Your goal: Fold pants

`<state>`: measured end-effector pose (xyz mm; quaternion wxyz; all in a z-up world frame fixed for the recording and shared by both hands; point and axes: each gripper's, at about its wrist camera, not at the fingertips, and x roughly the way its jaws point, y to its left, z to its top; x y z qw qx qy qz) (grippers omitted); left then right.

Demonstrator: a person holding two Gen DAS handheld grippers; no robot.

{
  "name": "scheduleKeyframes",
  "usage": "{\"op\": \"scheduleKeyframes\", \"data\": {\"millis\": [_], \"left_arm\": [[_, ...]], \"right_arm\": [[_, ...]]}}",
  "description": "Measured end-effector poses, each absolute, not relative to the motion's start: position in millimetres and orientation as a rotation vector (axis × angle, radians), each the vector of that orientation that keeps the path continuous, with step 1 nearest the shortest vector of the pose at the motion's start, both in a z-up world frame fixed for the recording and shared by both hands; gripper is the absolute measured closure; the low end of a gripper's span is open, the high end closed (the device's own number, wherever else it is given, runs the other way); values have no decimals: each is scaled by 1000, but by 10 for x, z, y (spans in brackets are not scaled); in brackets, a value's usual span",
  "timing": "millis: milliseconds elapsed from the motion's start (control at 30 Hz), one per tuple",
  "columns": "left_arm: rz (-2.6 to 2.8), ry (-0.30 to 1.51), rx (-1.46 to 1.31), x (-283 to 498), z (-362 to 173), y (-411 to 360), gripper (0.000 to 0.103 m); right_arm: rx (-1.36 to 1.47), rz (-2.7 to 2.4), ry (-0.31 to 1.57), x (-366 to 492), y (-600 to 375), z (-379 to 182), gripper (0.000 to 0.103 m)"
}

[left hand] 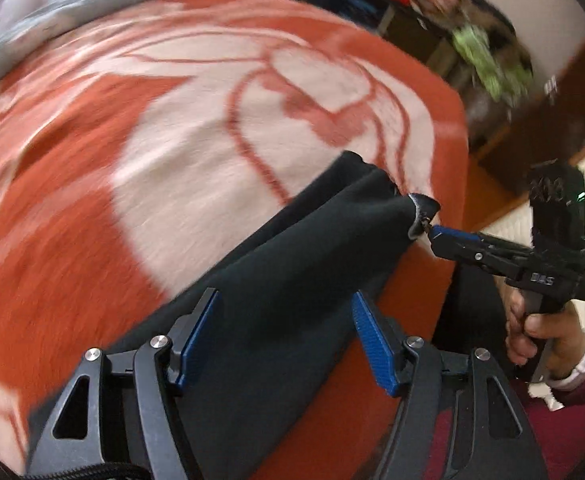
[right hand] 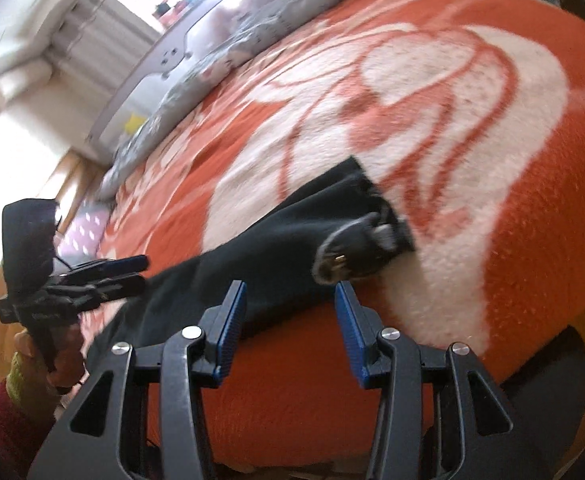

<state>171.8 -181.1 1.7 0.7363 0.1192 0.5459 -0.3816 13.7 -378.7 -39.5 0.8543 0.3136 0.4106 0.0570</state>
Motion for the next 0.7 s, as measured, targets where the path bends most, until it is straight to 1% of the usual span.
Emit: {"op": "scheduleKeyframes", "data": {"millis": [100,200,267,300,333,367,400,433,467,500,567,633,700], "left_arm": [[-887,1247,315,1869,-107,-2147,35],[-943,1303,309,1992,-215,-2410,35],[-976,1350,322,2058,-317,-2561,35],[-983,1372,337,2079,-372,-2622,36],[-988,1389,349,2085,-417,-2664,38],[-1002,1408,360,2085,-463,-2706,40],[-1019,1419,373,2073,-501,-2743,43],[-1026,1422,387,2059,-524,-2768,45],[-1034,1418,410,2034,-548,-2799,47],[-1041,1409,434,2004,-557,-2825,50],[-1046,1382,465,1960,-551,-2848,61],[-1071,1367,447,1946,-507,-2849,89],[-1069,1331,438,1941,-392,-2830,93]], "right_arm": [[722,103,836,154,-3889,-450,56],[769,113,807,161,-3973,-496,56],[781,125,799,177,-4001,-515,58],[786,130,798,189,-4017,-533,63],[789,131,799,198,-4030,-549,70],[795,134,800,201,-4051,-569,74],[803,143,803,210,-4063,-591,82],[804,150,808,218,-4066,-611,87],[800,152,808,216,-4071,-625,89],[796,156,807,205,-4072,-631,92],[785,165,807,198,-4068,-633,93],[777,170,801,215,-4056,-610,94],[760,181,781,232,-4055,-533,94]]}}
